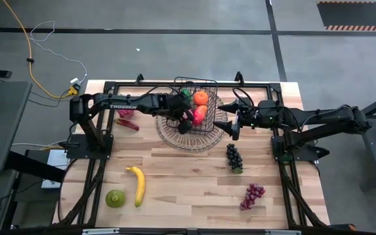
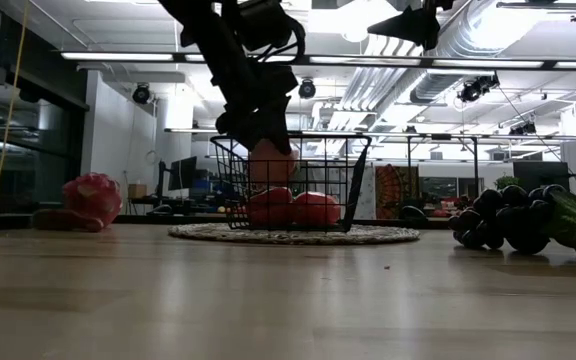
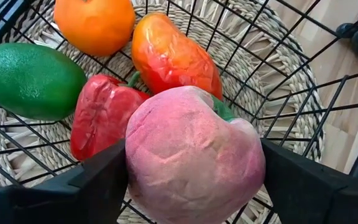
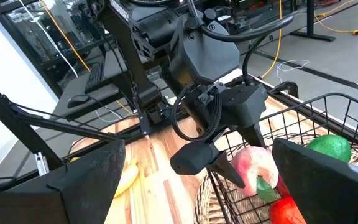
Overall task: Build produce basket
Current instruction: Put the pink peach into the black wire basket, then put the yellow banana into the black wire basket
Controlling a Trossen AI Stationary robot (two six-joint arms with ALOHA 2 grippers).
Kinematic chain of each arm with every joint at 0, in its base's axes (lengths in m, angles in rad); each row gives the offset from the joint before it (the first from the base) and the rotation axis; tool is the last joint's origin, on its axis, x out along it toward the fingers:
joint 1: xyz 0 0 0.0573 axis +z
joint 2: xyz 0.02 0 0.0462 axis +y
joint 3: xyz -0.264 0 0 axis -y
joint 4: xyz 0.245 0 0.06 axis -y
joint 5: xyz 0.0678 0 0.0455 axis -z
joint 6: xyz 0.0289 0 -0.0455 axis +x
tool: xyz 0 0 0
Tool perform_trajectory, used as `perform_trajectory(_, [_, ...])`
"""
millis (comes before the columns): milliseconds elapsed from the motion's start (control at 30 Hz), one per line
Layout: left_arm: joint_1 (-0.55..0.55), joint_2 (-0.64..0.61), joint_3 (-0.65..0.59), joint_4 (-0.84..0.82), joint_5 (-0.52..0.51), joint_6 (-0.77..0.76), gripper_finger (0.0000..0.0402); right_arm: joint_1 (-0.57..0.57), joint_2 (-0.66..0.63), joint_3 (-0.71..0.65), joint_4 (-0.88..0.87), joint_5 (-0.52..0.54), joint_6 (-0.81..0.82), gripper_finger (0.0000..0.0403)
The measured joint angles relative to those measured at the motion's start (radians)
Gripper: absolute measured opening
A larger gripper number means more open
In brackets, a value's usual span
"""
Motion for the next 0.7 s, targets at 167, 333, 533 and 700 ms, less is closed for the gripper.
perform_trajectory(167, [0.0,0.0,0.0,-0.001,-0.039,0.018,0.0362,0.0,0.0,0.0,0.0,0.0,-0.001,0.0397])
perform_trajectory(333, [0.001,-0.01,0.006,-0.014,-0.043,0.018,0.0391,0.0,0.0,0.0,0.0,0.0,-0.002,0.0397])
perform_trajectory(533, [0.001,-0.01,0.118,-0.164,-0.021,0.035,0.0388,0.0,0.0,0.0,0.001,0.0,-0.003,0.0397])
perform_trajectory(700, [-0.016,-0.066,0.197,-0.27,0.128,0.079,0.0388,0.0,0.0,0.0,0.003,0.0,-0.003,0.0397])
